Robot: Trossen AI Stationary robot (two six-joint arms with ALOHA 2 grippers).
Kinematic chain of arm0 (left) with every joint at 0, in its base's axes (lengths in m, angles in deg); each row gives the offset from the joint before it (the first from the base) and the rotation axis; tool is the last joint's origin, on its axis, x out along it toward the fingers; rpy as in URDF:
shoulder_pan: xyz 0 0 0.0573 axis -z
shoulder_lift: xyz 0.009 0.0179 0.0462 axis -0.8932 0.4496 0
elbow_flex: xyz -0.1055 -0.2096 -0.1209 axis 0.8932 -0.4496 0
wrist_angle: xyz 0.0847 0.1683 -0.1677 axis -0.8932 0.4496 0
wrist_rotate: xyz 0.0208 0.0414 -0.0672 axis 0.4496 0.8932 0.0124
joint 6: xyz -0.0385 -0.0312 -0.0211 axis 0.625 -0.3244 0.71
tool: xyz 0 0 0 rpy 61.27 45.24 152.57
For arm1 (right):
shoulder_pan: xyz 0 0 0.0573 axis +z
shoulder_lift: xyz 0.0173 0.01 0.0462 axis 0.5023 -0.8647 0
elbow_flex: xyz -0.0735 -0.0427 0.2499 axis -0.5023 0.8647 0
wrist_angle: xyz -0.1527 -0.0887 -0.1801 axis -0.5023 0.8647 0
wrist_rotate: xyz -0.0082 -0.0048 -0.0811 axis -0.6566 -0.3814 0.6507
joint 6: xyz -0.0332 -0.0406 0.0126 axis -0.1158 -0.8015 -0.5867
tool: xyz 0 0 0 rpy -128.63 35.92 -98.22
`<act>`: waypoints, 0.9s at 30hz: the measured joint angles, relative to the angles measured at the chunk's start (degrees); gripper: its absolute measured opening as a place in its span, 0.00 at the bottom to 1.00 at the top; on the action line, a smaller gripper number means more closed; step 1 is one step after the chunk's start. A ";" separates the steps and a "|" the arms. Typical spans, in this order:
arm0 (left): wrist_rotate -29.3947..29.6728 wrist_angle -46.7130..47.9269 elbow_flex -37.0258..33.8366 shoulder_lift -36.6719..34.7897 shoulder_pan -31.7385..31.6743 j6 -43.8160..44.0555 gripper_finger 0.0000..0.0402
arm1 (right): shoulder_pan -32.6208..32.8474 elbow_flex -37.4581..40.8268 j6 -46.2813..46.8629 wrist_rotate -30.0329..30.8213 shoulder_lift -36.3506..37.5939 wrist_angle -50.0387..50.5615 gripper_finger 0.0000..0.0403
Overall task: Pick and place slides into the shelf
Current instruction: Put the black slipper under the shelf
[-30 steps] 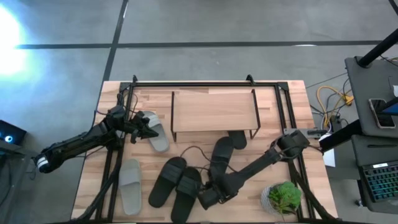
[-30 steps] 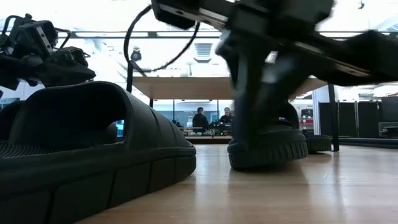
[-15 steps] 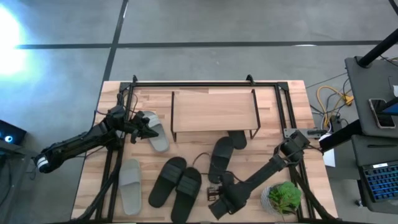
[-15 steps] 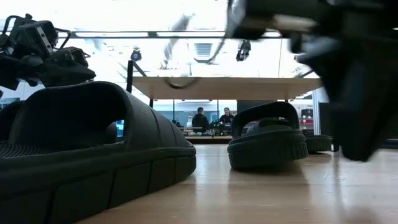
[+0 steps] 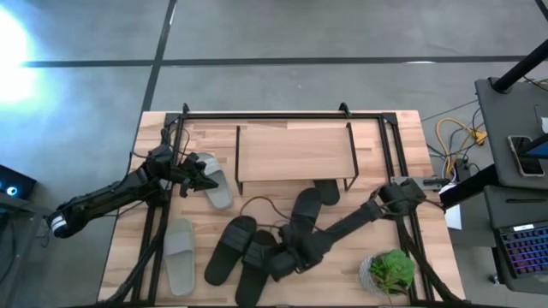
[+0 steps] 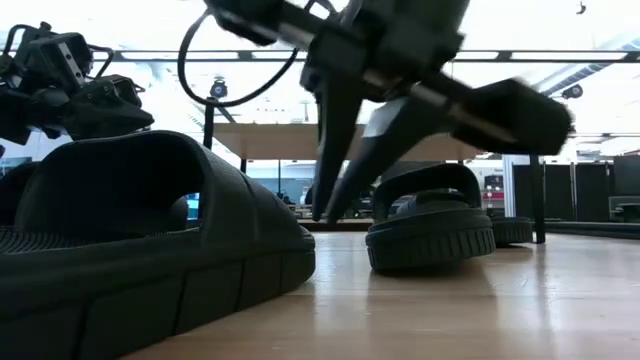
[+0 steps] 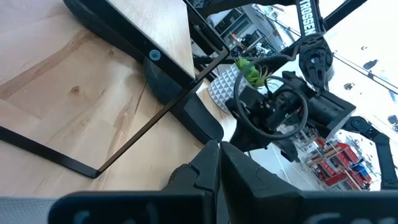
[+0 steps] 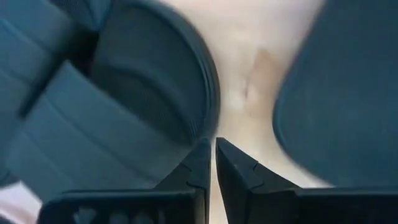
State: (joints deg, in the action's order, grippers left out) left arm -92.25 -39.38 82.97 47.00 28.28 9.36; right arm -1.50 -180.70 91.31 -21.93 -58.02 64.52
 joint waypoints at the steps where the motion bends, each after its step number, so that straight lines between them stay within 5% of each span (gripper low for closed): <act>1: -0.01 0.00 0.00 0.00 0.00 0.00 0.00 | -0.48 0.00 -0.87 0.23 -0.03 0.01 0.04; 20: -0.02 0.00 0.00 -0.02 -0.01 0.00 0.00 | -0.17 1.40 -1.76 -4.34 -0.26 12.92 0.04; 27: 0.01 0.01 0.00 0.01 0.00 0.00 0.00 | 1.77 -1.97 -6.22 1.66 1.80 12.94 0.04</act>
State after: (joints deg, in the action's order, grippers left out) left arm -92.24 -39.38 82.97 47.00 28.28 9.36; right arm 0.27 -182.67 85.10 -20.27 -56.22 77.46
